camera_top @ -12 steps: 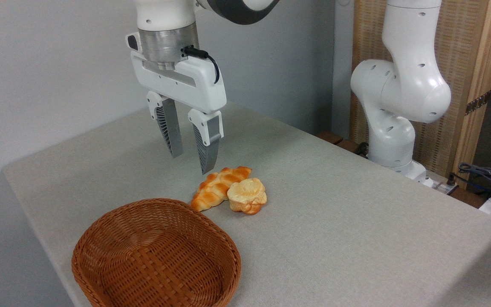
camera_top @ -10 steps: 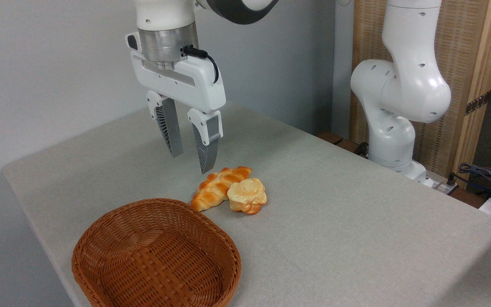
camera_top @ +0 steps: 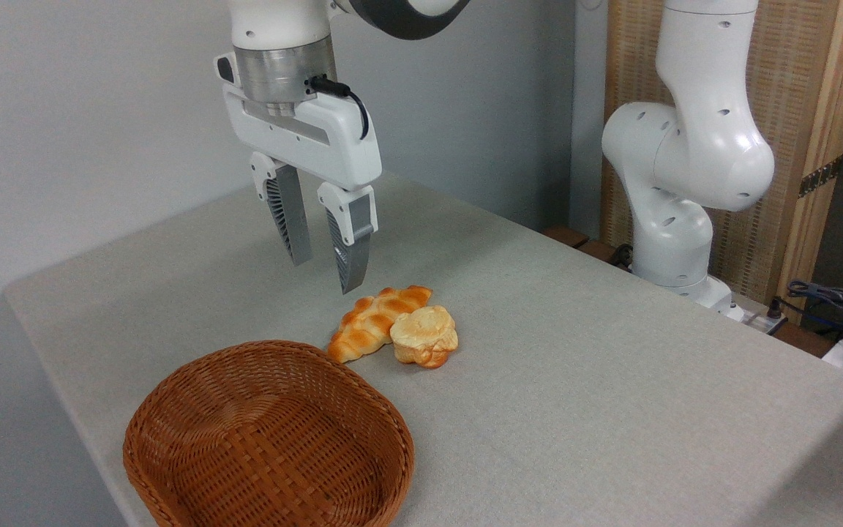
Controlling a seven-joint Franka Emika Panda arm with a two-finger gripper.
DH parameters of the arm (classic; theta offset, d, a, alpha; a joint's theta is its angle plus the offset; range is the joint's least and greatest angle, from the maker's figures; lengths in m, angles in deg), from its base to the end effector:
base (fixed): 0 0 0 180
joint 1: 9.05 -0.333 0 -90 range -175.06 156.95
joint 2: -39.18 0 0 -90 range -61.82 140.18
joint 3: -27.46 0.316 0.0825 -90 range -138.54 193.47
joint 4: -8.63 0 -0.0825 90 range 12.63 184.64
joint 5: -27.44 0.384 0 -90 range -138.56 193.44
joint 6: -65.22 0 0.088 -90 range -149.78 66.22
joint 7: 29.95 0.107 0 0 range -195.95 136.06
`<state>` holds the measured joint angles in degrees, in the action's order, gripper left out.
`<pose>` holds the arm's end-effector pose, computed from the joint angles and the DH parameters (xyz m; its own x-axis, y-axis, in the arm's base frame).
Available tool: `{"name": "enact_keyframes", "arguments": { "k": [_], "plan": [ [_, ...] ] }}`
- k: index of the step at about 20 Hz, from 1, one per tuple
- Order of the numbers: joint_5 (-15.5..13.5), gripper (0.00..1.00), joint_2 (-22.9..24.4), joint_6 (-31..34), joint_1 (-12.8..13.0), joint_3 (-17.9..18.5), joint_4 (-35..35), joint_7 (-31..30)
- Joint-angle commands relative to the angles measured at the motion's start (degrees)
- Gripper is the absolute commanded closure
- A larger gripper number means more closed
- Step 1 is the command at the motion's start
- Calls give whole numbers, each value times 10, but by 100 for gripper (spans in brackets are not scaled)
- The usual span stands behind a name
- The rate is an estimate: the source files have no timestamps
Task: Put bread into the basket
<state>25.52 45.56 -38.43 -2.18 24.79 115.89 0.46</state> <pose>0.5246 -0.0920 0.5621 0.7701 -0.6355 0.0555 -0.6365 -0.7713 -0.0004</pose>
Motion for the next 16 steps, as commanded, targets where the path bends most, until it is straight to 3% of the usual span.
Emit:
{"name": "enact_keyframes", "arguments": {
  "k": [1, 16],
  "plan": [
    [-5, 0, 7, 20, -3, -10, -5, -10],
    [-2, 0, 6, 21, -7, 12, -2, -9]
  ]
}}
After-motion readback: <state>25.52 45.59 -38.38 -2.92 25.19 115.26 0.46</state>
